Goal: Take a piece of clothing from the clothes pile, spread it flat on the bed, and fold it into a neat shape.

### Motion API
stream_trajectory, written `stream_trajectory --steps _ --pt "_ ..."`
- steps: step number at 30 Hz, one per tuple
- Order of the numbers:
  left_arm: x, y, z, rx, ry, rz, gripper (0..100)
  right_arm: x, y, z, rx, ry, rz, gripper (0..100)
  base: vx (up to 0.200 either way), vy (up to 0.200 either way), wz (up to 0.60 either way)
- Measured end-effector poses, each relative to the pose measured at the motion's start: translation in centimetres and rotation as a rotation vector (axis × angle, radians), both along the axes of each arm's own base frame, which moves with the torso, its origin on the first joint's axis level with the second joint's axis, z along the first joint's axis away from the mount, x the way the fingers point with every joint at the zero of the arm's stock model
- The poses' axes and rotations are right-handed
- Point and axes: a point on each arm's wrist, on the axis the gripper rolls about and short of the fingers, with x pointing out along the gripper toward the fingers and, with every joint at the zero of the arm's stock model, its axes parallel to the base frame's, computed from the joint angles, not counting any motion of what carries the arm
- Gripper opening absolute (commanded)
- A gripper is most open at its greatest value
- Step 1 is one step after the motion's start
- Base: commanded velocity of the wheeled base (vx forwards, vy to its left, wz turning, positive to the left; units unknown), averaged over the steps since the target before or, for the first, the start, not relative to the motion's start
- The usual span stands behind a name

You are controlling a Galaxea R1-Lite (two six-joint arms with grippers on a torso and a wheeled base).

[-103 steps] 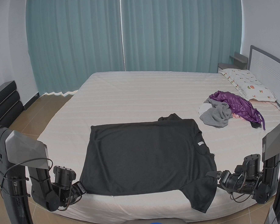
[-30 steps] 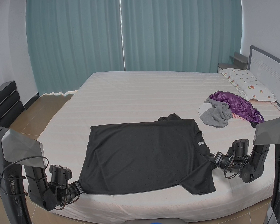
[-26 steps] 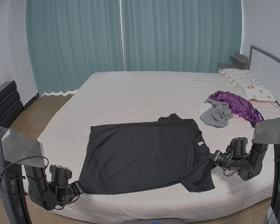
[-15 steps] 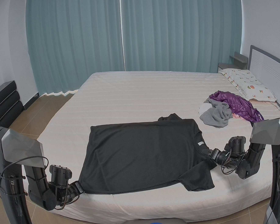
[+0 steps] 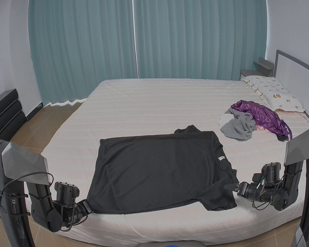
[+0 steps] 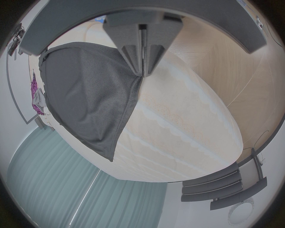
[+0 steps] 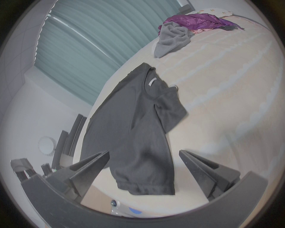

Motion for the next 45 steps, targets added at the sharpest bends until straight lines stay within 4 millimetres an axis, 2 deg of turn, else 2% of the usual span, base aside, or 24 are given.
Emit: stream_trajectory --steps 6,7,24,29,38,45 --pt "0.0 0.0 0.0 0.0 0.0 0.0 0 -1.8 0.2 -0.6 -0.019 0.026 0.047 100 0.0 0.0 0.0" --pt "0.0 0.0 0.0 0.0 0.0 0.0 0 -1.9 0.2 -0.7 -0.02 0.032 0.047 0 0.0 0.0 0.0" --pt "0.0 0.0 0.0 0.0 -0.002 0.0 0 -2.8 0.6 -1.6 -0.122 0.06 0.049 0 0.0 0.0 0.0" --pt "0.0 0.0 0.0 0.0 -0.002 0.0 0 -3.3 0.0 -0.8 -0.099 0.058 0.034 0 0.0 0.0 0.0" --pt "-0.1 0.0 0.1 0.003 -0.001 -0.001 0 -6.4 -1.1 1.9 -0.028 0.07 0.054 0 0.0 0.0 0.0" --pt "-0.2 0.1 0.2 0.005 0.002 -0.003 0 -8.2 -1.6 2.9 0.012 0.177 0.067 0 0.0 0.0 0.0"
